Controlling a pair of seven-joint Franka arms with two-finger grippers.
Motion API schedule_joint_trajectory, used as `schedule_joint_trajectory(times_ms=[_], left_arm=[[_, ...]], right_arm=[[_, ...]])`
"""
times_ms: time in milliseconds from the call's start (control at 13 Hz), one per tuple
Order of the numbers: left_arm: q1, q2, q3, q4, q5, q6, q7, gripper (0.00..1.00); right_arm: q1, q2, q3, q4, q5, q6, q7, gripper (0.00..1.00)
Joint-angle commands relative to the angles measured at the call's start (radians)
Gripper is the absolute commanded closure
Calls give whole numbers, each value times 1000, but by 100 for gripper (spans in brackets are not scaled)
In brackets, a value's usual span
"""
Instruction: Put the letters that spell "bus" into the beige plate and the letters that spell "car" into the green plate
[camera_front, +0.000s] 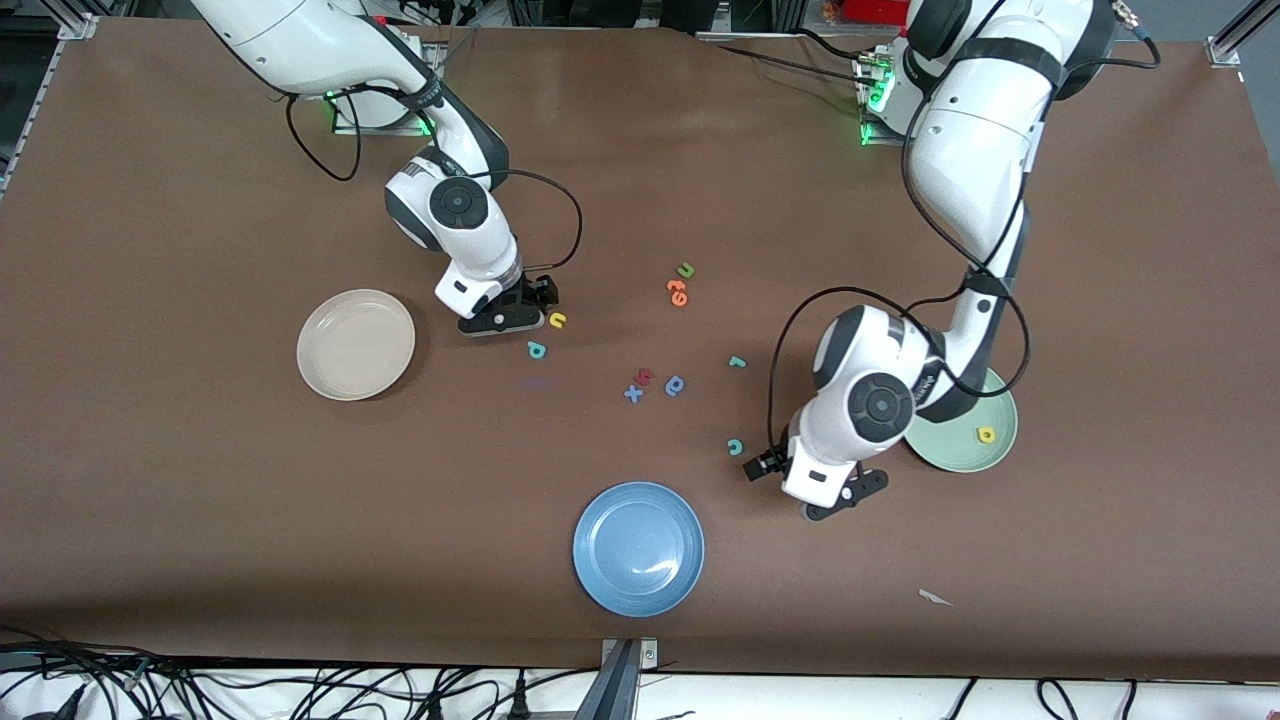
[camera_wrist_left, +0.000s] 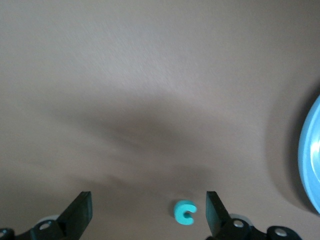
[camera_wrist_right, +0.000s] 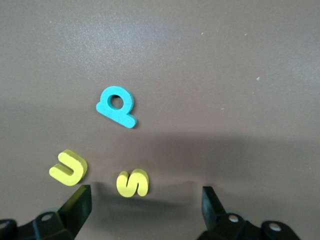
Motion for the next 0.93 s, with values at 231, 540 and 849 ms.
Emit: schedule_joint_trajectory(times_ms=[231,540,849], left_arm=[[-76,57,25,49,-12,44,-124,0],[-119,88,68,49,-11,69,-143,7],[-119,86,65,46,-14,68,-144,33]], right_arm=[[-3,20,3,-19,-34,60,26,13],[-3,26,3,-19,-43,64,26,35],[-3,24,2,-19,-57,64,26,53]])
